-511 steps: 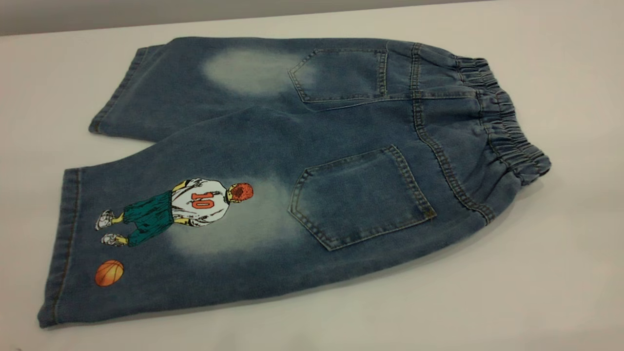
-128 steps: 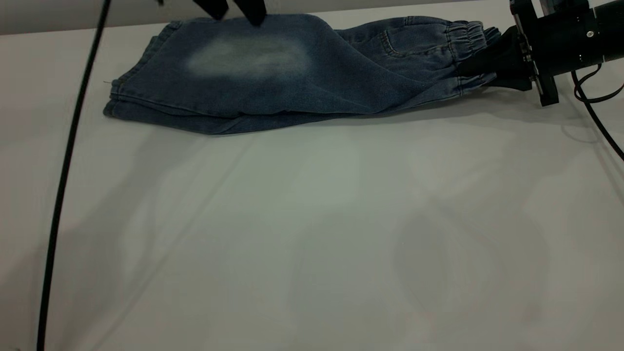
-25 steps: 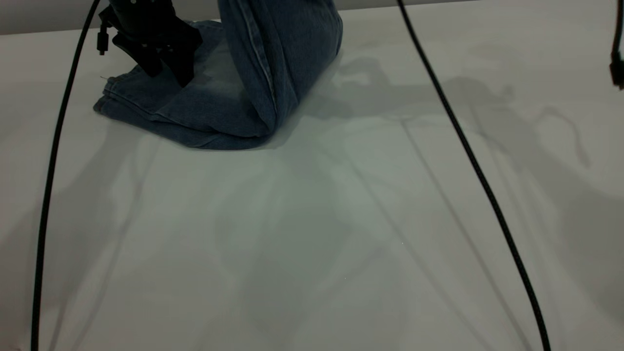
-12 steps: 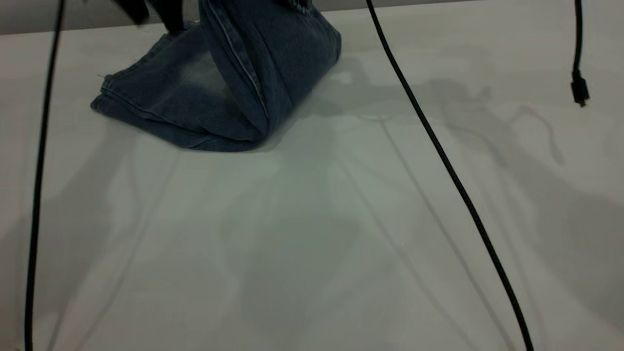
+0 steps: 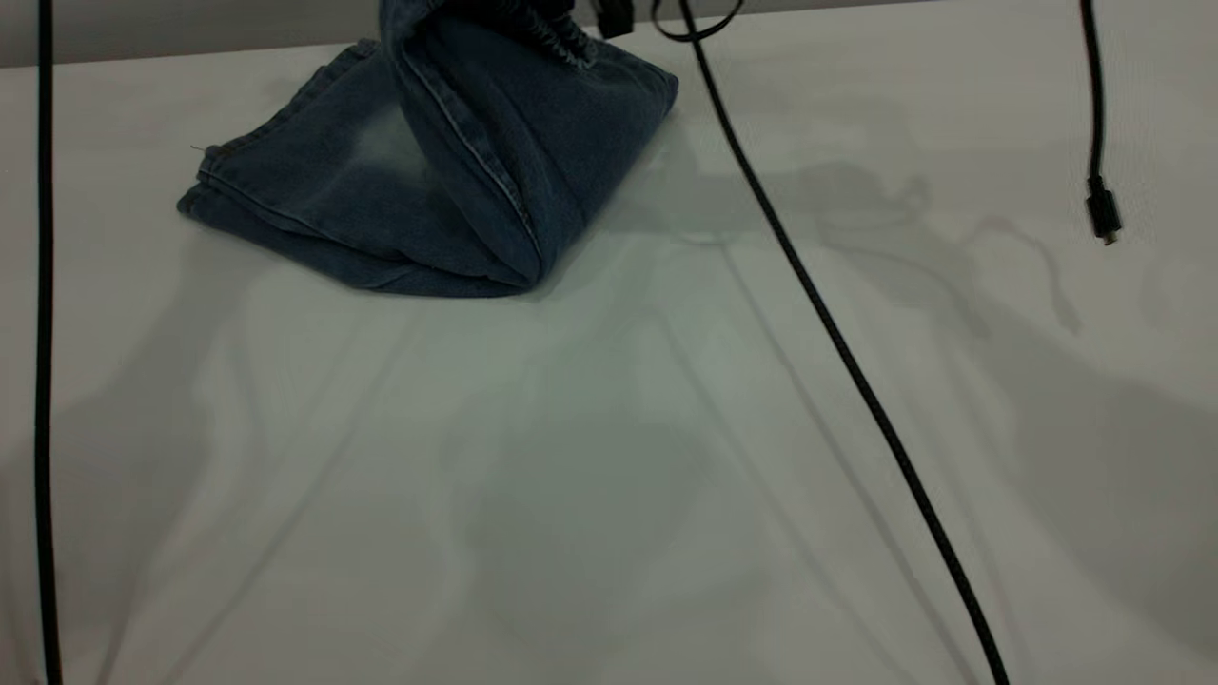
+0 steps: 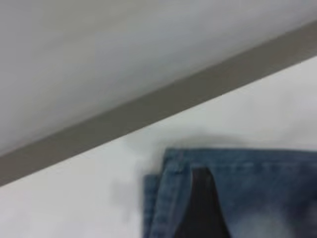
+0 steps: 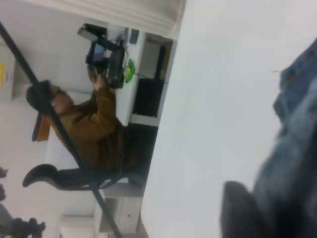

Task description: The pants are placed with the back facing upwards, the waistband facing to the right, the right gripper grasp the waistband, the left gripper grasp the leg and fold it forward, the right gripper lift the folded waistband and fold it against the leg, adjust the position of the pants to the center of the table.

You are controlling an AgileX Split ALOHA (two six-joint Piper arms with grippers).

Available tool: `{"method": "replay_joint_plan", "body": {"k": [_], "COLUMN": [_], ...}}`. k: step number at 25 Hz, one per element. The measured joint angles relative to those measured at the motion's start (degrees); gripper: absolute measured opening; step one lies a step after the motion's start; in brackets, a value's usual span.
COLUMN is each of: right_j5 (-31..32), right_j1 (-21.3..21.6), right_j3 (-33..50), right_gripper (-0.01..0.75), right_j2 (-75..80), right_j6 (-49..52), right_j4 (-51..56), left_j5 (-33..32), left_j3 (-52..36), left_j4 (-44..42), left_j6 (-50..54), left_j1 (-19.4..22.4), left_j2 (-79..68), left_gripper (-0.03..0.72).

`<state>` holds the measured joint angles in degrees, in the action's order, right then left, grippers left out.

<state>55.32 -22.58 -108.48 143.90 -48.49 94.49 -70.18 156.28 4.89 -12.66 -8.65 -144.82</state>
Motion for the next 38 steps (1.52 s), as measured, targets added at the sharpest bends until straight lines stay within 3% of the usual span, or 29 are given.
{"method": "replay_joint_plan", "body": {"k": [5, 9, 17, 22, 28, 34, 38], "right_j5": [-0.24, -0.43, -0.41, 0.38, 4.65, 14.43, 15.32], "right_j1": [-1.06, -0.8, 3.97, 9.15, 12.02, 12.52, 12.52], "right_j3": [0.0, 0.0, 0.0, -1.48, -7.88, -18.14, -24.81], "right_gripper": [0.528, 0.636, 0.591, 0.588, 0.588, 0.588, 0.587], "right_j2": [0.06, 0.06, -0.4, -4.76, -14.09, -23.4, -27.53], "right_j6": [-0.17, 0.33, -0.77, 1.63, 14.4, 29.36, 36.51], "right_j4": [0.0, 0.0, -2.97, -12.67, -36.65, -60.28, -71.32], "left_j5": [-0.06, 0.11, 0.32, 0.38, 0.32, 0.37, 0.43], "left_j3": [-0.05, -0.05, -0.44, -3.61, -8.57, -9.22, -13.36], "left_j4": [0.2, 0.12, 2.24, 6.05, 5.79, 5.49, 2.99], "left_j6": [-0.06, -0.06, -0.5, -2.61, -4.75, -12.24, -17.23], "left_j1": [-0.11, -0.05, -0.05, -0.55, -2.29, -3.63, -3.57], "left_j2": [-0.18, -0.18, -0.18, -0.18, -0.24, -0.24, -0.24], "left_gripper": [0.508, 0.508, 0.508, 0.508, 0.508, 0.508, 0.508]}}
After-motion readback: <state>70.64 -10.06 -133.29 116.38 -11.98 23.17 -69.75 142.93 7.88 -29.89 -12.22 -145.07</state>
